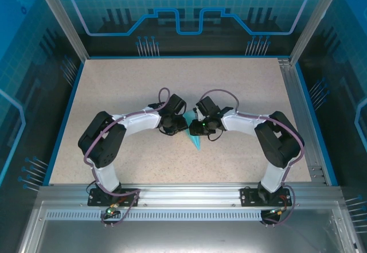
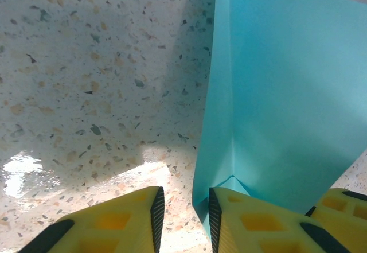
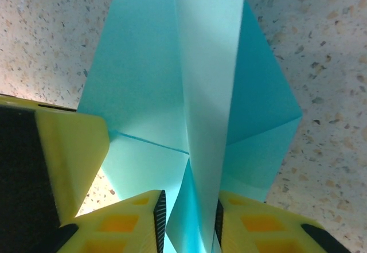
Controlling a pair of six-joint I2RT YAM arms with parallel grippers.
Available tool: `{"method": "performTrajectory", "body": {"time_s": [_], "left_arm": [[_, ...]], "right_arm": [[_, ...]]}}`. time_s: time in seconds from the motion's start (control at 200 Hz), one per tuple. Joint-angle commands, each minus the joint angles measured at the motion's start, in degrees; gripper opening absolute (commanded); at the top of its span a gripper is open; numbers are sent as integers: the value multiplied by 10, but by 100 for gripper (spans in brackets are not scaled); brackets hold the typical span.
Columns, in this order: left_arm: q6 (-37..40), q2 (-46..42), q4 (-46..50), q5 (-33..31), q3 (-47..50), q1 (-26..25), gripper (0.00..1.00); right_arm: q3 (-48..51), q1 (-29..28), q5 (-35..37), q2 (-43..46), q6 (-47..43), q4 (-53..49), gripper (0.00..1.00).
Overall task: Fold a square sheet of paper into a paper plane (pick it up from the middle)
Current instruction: Move a paper plane to the center of the table.
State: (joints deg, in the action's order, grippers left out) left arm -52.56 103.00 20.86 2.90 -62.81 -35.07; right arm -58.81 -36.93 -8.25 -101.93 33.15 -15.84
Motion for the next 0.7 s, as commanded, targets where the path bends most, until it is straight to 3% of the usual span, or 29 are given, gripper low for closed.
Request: {"method": "performTrajectory", "body": {"time_s": [0.0,0.255,0.695], "left_arm": [[3,-28,-35,28,14,1,32],[7,-81,-56,10,42,0,38],[-1,-201,-71,-96,121,2,51]], "right_arm": [[-19,-17,10,-12,-13,-29,25],[-42,-23,51,17,-19,-75,15],[-151,-29,259,9,18,-246,11]]}}
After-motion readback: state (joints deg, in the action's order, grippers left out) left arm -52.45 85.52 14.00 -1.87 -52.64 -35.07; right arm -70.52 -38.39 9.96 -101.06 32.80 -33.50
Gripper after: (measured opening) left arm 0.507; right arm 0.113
